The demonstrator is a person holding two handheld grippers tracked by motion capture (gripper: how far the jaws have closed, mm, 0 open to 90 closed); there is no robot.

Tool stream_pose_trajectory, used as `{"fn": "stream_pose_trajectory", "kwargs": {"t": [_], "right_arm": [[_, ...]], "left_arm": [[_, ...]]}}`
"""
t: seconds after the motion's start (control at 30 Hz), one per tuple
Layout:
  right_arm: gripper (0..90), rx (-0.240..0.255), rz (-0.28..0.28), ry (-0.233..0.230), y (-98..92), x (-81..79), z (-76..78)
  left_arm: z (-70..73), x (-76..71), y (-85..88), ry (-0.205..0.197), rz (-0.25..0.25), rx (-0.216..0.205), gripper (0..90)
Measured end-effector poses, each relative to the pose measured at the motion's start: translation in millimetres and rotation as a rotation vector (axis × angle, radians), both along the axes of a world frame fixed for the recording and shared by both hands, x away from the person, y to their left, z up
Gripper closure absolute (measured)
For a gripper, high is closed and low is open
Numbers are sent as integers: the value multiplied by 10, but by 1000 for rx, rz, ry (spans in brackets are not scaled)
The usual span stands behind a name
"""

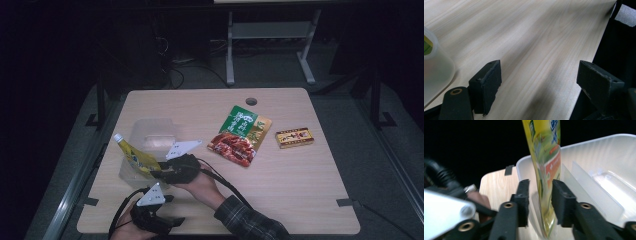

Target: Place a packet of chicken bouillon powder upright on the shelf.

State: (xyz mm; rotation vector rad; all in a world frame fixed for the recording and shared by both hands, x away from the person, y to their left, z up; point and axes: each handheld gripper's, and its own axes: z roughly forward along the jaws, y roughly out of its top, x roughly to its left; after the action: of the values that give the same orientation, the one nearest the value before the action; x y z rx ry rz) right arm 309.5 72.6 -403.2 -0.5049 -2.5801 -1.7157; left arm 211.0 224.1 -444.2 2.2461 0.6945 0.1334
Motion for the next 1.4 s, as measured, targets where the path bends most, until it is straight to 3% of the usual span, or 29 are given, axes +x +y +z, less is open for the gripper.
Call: {"fn": "stream_pose_trajectory", "kwargs": {"t": [0.27,0.5,0.87,1.13,1.27,1.4], "right_arm": [[545,-54,12,-10,-316,-37,67],[514,-101,1,-20,-641,-31,60],[475,-172,-78,-7,-1256,-38,-31],[479,-181,-164,0,-1734,-22,-39],[522,-199,-215,5,-1977,-16,-63],[636,-226,-256,11,-2162,-23,-74]], "left_arm": [[2,14,-16,2,-1,-5,195],[-1,34,-56,0,6,-26,195],[31,105,-224,-21,-27,-10,195],[32,223,-430,-25,-52,-10,195],[42,295,-528,-34,-66,-15,196],[32,387,-611,-33,-74,-18,197]]}}
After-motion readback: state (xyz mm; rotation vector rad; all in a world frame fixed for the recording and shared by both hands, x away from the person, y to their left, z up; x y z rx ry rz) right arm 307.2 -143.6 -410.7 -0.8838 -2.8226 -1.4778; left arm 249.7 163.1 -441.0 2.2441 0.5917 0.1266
